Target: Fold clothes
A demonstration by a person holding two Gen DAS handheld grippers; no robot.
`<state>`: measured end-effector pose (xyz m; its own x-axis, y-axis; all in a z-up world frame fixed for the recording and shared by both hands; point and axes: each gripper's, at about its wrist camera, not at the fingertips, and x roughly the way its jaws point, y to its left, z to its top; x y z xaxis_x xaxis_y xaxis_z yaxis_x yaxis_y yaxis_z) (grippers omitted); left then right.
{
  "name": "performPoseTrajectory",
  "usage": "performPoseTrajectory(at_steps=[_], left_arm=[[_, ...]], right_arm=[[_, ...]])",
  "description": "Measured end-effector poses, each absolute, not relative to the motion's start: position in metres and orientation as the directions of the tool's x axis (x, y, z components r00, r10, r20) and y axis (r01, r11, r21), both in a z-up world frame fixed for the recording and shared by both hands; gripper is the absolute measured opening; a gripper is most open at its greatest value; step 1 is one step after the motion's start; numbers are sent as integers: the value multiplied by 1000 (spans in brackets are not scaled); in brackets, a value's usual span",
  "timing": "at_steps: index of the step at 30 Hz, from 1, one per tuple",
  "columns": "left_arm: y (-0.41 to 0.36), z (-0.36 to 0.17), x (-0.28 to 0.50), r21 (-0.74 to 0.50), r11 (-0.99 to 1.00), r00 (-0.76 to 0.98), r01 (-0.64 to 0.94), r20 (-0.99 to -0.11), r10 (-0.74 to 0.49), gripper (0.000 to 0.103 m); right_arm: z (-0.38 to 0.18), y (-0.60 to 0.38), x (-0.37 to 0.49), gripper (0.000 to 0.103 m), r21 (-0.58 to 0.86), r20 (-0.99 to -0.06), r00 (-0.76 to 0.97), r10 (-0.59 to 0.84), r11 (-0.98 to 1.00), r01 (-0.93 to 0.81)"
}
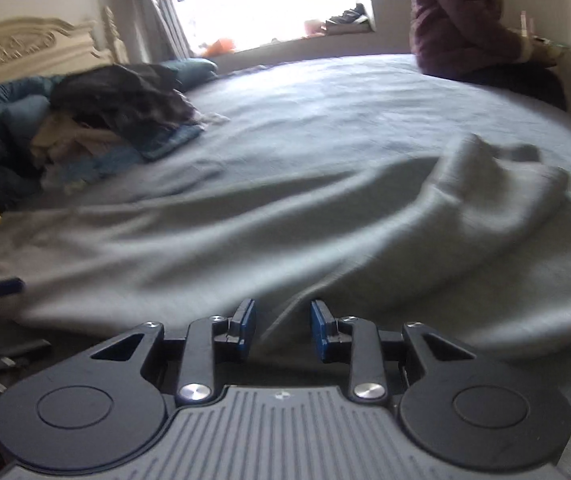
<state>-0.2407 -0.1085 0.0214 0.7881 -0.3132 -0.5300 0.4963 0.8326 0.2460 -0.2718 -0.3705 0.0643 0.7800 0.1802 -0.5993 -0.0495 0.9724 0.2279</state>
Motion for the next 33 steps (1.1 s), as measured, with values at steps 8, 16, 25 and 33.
performPoseTrajectory(at_steps=[8,16,25,33], left_arm=[[-102,28,-211,140,867,762,479,-557,-331,96],[-90,28,-189,33,891,746,454,-561,-359,96],[-76,25,-163,-107,918,711,381,-601,-365,96],[-51,36,-167,-146,924,728,354,-577,-370,96]], right_arm=[[56,-396,-235,32,597,-423,822,381,800,-63],[64,-408,-304,39,671,-383,807,450,736,-92],[41,-398,-279,39,664,-469,775,424,747,-6],[31,-376,-223,39,641,-499,742,447,767,-31]])
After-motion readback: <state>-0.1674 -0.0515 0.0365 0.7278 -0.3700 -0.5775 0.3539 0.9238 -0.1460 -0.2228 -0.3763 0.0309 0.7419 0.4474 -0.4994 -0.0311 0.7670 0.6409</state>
